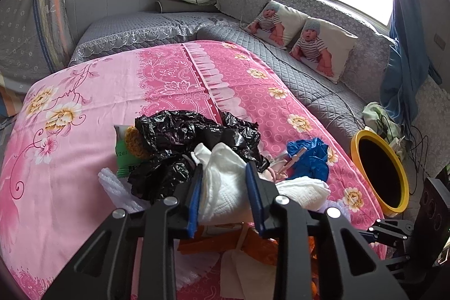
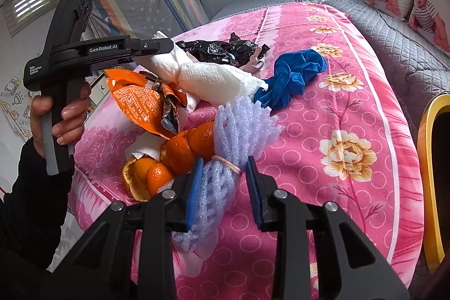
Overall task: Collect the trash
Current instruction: 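Carry tissue and foam net over the yellow-rimmed bin and open both tools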
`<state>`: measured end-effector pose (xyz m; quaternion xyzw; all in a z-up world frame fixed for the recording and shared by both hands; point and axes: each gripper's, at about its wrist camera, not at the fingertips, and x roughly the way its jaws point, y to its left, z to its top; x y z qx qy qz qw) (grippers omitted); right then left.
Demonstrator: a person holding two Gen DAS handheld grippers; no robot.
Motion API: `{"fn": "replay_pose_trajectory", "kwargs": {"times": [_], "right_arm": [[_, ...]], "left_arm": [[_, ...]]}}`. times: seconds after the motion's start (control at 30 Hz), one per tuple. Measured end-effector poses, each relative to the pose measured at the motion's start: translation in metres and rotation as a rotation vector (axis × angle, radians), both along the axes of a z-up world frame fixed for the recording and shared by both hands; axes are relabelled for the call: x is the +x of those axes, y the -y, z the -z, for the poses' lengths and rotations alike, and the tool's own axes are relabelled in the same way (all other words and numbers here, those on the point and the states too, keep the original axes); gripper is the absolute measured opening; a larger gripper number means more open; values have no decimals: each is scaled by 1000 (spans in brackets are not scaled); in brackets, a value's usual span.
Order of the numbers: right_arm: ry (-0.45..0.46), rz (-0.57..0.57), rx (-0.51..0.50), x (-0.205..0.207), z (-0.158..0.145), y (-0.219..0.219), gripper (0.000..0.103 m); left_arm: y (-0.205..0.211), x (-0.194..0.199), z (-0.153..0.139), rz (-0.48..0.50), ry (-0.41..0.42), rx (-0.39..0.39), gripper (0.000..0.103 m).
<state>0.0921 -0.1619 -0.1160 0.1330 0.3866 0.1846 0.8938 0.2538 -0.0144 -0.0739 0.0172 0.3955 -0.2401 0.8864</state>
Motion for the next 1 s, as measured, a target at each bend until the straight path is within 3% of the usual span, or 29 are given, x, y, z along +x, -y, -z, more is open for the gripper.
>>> {"fn": "replay_pose_trajectory", "kwargs": {"times": [0.13, 0.53, 1.0], "right_arm": [[23, 16, -4, -8, -5, 2, 23], [115, 106, 13, -28, -35, 27, 22], [182, 296, 49, -48, -52, 83, 22]], "left_arm": [[-9, -4, -5, -8, 8, -45, 26], [-34, -17, -32, -28, 47, -172, 26], [-11, -40, -45, -17, 102, -200, 26]]}}
